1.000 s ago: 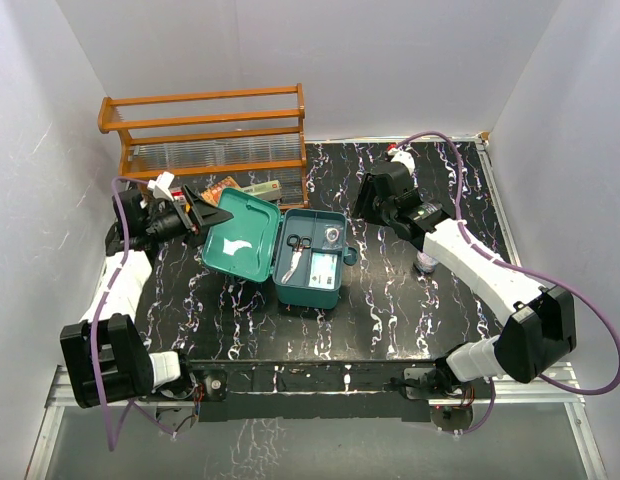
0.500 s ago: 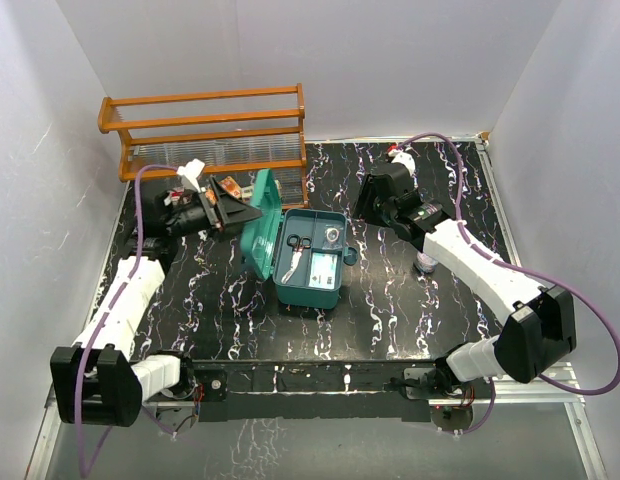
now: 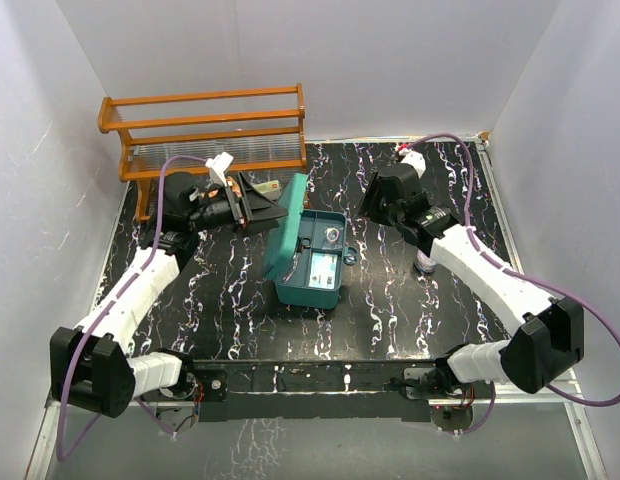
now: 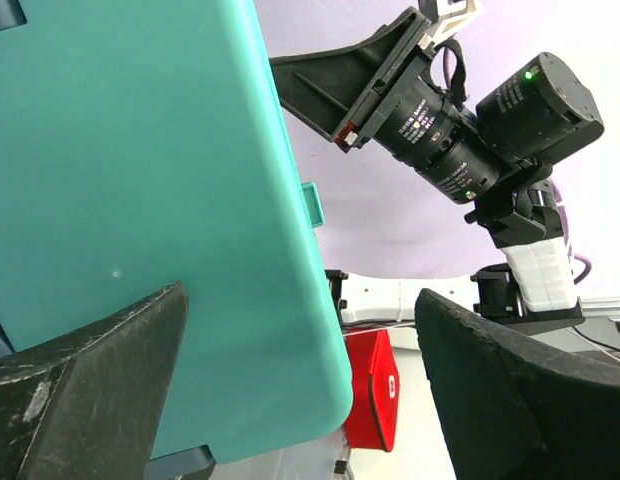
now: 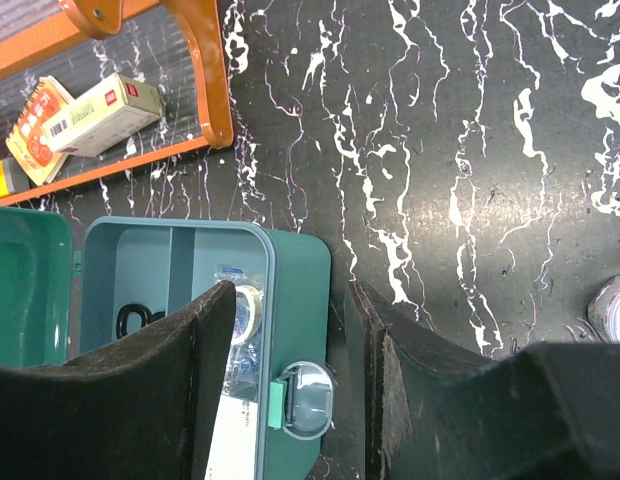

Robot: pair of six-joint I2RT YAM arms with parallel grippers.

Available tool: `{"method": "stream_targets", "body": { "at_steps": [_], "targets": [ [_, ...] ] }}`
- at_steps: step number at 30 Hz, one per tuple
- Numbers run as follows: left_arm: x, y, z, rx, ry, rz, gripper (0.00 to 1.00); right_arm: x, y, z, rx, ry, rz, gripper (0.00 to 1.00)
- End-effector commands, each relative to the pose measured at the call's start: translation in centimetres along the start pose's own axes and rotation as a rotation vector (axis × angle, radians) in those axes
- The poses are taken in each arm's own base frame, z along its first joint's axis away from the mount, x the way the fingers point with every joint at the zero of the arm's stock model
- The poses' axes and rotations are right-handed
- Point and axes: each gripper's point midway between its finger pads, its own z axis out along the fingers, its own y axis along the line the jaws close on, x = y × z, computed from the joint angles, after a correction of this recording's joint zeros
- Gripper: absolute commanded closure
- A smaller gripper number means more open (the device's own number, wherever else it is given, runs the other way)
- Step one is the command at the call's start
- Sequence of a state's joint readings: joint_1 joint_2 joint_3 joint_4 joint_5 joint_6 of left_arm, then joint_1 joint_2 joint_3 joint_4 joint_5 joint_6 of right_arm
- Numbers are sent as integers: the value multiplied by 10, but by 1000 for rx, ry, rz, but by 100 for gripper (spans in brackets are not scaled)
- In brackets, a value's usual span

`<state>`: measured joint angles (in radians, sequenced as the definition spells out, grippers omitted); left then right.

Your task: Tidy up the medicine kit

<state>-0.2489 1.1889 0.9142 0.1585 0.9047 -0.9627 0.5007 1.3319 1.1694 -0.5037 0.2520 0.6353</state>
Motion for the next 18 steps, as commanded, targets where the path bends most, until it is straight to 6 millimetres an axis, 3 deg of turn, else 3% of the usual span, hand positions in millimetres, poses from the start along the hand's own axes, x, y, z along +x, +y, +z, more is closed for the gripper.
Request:
{"method": "stream_targets", "body": {
  "at_steps": [1, 5, 8, 11, 15, 18],
  "targets": [
    [3, -12, 12, 55, 13, -4, 6, -29, 3, -15, -14, -111, 53, 54],
    [5, -18, 16, 73, 26, 5, 6, -33, 3, -21, -24, -132, 60, 54],
    [3, -9, 16, 15, 14, 30, 6, -31, 7, -25, -66, -129, 49, 54],
    [0, 10, 16, -86, -13, 46, 6, -25, 13, -27, -123, -117, 45, 53],
    [-7, 57, 7, -324, -74, 62, 6, -7, 37, -24, -274, -56, 32, 47],
    [-8, 81, 3, -423, -83, 79, 6, 11, 48, -16, -337, 21, 46, 48]
  ]
}}
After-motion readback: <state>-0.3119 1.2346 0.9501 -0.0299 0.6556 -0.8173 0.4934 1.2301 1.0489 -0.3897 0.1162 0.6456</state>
